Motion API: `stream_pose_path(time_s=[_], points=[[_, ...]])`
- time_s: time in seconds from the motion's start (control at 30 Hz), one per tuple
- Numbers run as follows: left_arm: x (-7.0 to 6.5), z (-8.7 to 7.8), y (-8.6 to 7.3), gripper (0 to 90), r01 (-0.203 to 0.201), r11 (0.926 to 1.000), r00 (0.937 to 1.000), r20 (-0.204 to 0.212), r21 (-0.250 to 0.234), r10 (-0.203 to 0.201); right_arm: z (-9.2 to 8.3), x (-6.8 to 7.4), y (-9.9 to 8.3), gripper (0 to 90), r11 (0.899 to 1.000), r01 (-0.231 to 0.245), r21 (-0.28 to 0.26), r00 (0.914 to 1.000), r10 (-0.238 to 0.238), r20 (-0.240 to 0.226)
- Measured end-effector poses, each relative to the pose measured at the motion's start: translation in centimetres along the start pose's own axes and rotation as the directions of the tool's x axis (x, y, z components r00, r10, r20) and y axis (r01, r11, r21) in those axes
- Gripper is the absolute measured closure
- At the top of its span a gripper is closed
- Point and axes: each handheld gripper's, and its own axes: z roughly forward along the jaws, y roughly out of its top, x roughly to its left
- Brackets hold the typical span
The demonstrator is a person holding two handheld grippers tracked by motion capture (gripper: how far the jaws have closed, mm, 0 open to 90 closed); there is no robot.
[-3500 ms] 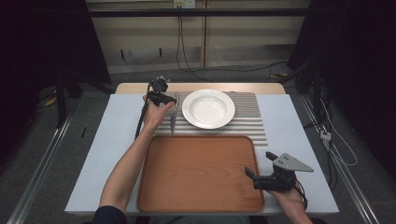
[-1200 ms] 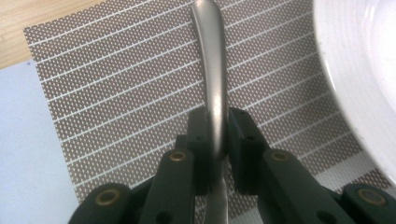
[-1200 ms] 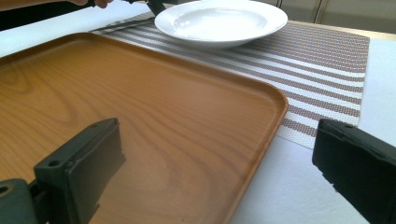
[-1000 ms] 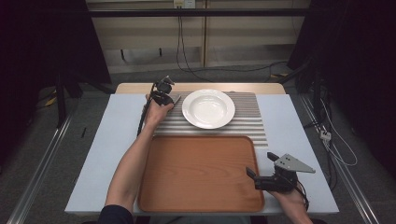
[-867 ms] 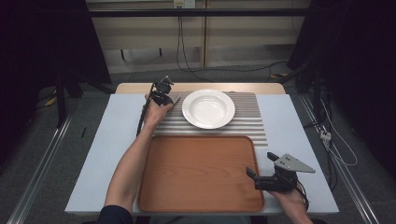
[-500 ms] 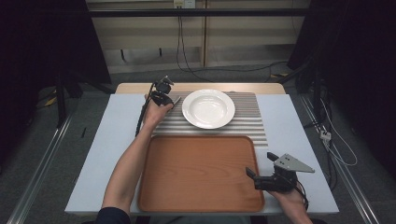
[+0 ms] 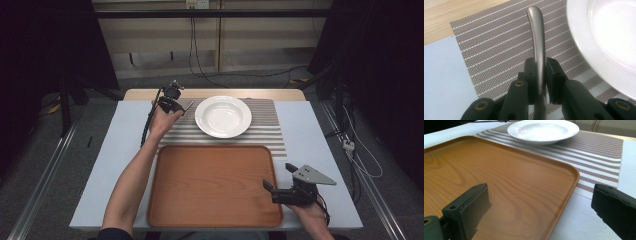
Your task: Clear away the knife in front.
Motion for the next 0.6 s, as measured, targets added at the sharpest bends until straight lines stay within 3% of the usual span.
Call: stream_pose_path(time_s=[0.6], points=[[-1.5,-5.2,-2.3,80.3,-0.054,0.9931,0.9979,0.029,-0.104,0.057,-0.2,0.3,0.1,1.6,1.0,0.02,-0.003,0.9997,-0.02,0.01]])
